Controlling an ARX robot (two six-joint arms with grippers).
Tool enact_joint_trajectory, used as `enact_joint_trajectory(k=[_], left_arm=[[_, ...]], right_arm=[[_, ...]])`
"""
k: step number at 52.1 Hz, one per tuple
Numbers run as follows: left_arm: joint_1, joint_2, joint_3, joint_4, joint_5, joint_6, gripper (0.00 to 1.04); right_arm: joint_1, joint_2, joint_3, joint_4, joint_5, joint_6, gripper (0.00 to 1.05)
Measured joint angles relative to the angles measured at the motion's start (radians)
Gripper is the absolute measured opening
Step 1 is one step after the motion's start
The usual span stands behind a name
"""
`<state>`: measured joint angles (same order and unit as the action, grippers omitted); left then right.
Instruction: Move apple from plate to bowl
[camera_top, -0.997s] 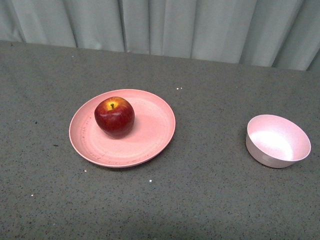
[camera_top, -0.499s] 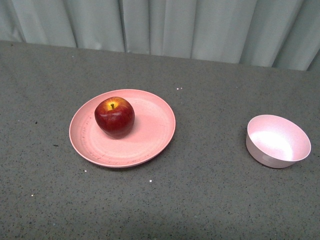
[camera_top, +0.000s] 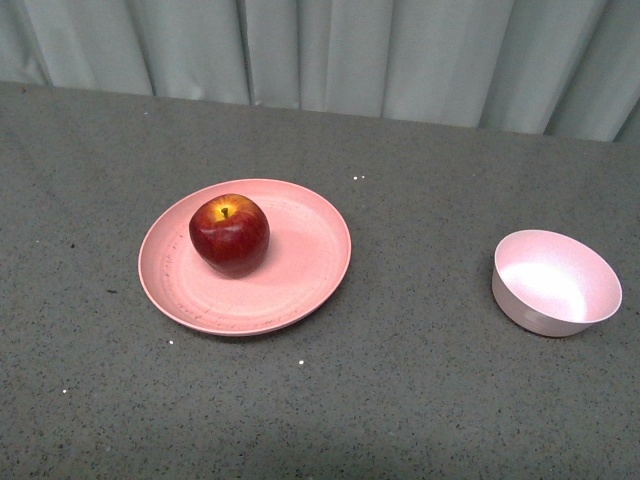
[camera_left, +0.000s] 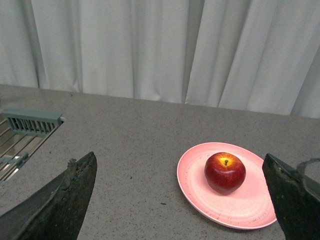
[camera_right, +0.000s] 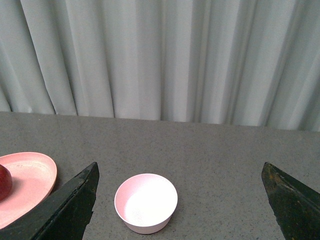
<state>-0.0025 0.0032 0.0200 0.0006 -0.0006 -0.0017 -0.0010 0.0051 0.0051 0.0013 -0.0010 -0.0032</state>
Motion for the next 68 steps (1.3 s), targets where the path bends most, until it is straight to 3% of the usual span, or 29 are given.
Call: enact_joint_trajectory(k=[16, 19, 21, 26, 32, 37, 47, 68], left_arm=[[0.000, 0.000, 0.000, 0.000, 0.000, 0.000, 0.98], [0.000, 0.000, 0.000, 0.000, 0.000, 0.000, 0.98], [0.000, 0.000, 0.000, 0.000, 0.000, 0.000, 0.98], [0.000, 0.000, 0.000, 0.000, 0.000, 0.000, 0.98], [0.000, 0.000, 0.000, 0.000, 0.000, 0.000, 0.98], [0.000, 0.000, 0.000, 0.000, 0.000, 0.000, 0.98], [0.000, 0.000, 0.000, 0.000, 0.000, 0.000, 0.98], [0.000, 0.000, 0.000, 0.000, 0.000, 0.000, 0.98]], right_arm=[[0.000, 0.001, 0.001, -0.003, 0.004, -0.005, 0.95], [0.002, 0.032, 0.019, -0.060, 0.018, -0.048, 0.95], [-0.008, 0.097, 0.033, -0.065, -0.035, -0.061, 0.95], [-0.008, 0.320, 0.064, 0.097, -0.120, -0.069, 0.95], [0.036, 0.749, 0.156, 0.358, -0.105, -0.126, 0.95], [0.072, 1.071, 0.250, 0.441, -0.091, -0.193, 0.95], [0.117, 1.503, 0.446, 0.359, -0.049, -0.279, 0.95], [0.182, 1.867, 0.694, 0.283, -0.043, -0.299, 0.95]])
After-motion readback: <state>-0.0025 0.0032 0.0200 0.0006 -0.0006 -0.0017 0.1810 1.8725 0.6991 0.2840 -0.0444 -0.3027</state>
